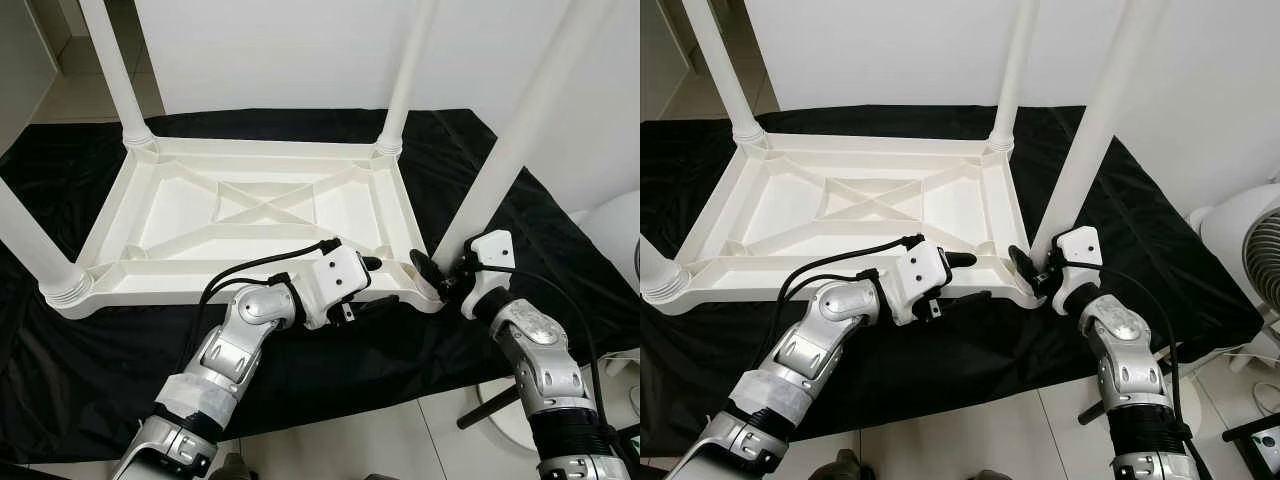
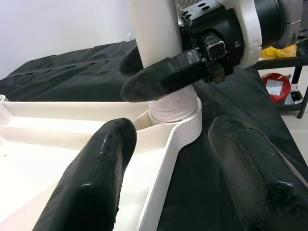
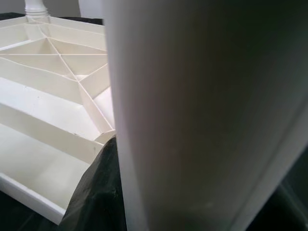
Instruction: Building children table
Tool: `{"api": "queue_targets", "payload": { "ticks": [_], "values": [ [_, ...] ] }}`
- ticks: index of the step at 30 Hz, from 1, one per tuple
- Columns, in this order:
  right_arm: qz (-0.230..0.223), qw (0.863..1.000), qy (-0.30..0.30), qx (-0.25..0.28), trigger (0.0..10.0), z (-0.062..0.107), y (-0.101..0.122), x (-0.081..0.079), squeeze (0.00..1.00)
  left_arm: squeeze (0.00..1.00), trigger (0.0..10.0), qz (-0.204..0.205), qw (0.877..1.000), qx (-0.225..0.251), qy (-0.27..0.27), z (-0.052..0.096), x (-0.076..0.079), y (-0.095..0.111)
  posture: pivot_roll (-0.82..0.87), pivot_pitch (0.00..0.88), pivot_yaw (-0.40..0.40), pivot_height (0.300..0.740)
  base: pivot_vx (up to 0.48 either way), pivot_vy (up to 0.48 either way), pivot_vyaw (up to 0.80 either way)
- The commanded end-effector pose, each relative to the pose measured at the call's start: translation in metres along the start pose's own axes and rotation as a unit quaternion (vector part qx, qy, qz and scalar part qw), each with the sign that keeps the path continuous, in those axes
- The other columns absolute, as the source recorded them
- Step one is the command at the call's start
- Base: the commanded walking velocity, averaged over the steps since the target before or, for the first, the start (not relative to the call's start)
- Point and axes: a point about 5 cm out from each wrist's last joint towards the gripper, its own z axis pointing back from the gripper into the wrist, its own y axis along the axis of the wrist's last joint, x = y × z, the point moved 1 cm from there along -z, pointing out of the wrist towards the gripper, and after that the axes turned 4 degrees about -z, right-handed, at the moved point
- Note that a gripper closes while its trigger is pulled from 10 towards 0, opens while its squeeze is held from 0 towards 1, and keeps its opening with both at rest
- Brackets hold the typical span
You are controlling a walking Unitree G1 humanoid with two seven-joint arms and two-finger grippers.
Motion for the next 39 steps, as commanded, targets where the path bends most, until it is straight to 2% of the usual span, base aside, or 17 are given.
{"api": "queue_targets", "payload": {
  "ticks": [1,8,9,15,20,21,22,24,25,27,31,33,36,39],
  "values": [
    [-0.011,0.999,0.023,-0.023,0.0,0.002,-0.013,-0.008,0.00,0.00,10.0,0.001,0.999,-0.015,0.031,0.001,-0.003,-0.004,0.04,0.000,-0.036,0.740,0.000,0.000,0.00],
    [-0.019,1.000,0.007,-0.018,0.0,0.005,-0.015,-0.002,0.00,0.00,10.0,0.002,0.999,-0.015,0.031,0.002,-0.003,-0.004,0.03,0.000,-0.036,0.740,0.000,0.000,0.00],
    [-0.025,0.999,-0.025,-0.020,10.0,0.005,-0.015,0.002,0.00,0.00,10.0,0.002,0.999,-0.015,0.031,0.001,-0.003,-0.004,0.03,0.000,-0.033,0.740,0.000,0.000,0.00],
    [-0.036,0.989,-0.140,-0.004,10.0,0.002,-0.011,0.000,0.00,0.00,10.0,0.016,0.999,-0.008,0.034,0.001,-0.003,-0.003,0.02,0.000,-0.029,0.740,0.000,0.000,0.00],
    [-0.055,0.982,-0.179,0.001,10.0,0.000,-0.009,-0.003,0.00,0.00,10.0,0.026,0.999,-0.006,0.044,0.002,-0.006,-0.002,0.02,0.000,-0.032,0.740,0.000,0.000,0.00],
    [-0.068,0.976,-0.207,0.007,10.0,-0.002,-0.007,-0.004,0.00,0.00,10.0,0.030,0.998,-0.006,0.050,0.002,-0.007,-0.002,0.02,0.000,-0.036,0.740,0.000,0.000,0.00],
    [-0.068,0.976,-0.207,0.007,10.0,-0.002,-0.007,-0.004,0.00,0.00,10.0,0.030,0.998,-0.006,0.050,0.002,-0.007,-0.002,0.02,0.000,-0.036,0.740,0.000,0.000,0.00],
    [-0.095,0.957,-0.275,0.013,10.0,-0.004,-0.004,-0.006,0.00,0.00,10.0,0.033,0.998,-0.006,0.055,0.002,-0.008,-0.002,0.03,0.000,-0.039,0.740,0.000,0.000,0.00],
    [-0.095,0.957,-0.275,0.013,10.0,-0.004,-0.004,-0.006,0.00,0.00,10.0,0.033,0.998,-0.006,0.055,0.002,-0.008,-0.002,0.03,0.000,-0.039,0.740,0.000,0.000,0.00],
    [-0.098,0.943,-0.318,0.011,10.0,-0.005,-0.004,-0.011,0.00,0.00,10.0,0.033,0.998,-0.006,0.055,0.002,-0.008,-0.002,0.03,0.000,-0.042,0.740,0.000,0.000,0.00],
    [-0.102,0.939,-0.327,0.011,10.0,-0.006,-0.004,-0.014,0.00,0.00,10.0,0.033,0.998,-0.006,0.055,0.002,-0.007,-0.002,0.03,0.000,-0.046,0.740,0.000,0.000,0.00],
    [-0.122,0.926,-0.357,0.009,10.0,-0.011,-0.006,-0.020,0.00,0.00,10.0,0.032,0.998,-0.007,0.055,0.002,-0.006,-0.002,0.03,0.000,-0.052,0.740,0.000,0.000,0.00],
    [-0.123,0.925,-0.360,0.012,10.0,-0.015,-0.004,-0.023,0.00,0.00,10.0,0.031,0.998,-0.008,0.055,0.002,-0.006,-0.002,0.03,0.000,-0.053,0.740,0.000,0.000,0.00],
    [-0.110,0.930,-0.350,0.017,10.0,-0.017,0.001,-0.028,0.00,0.00,10.0,0.032,0.998,-0.008,0.056,0.002,-0.005,-0.002,0.03,0.000,-0.057,0.740,0.000,0.000,0.00]
  ]
}}
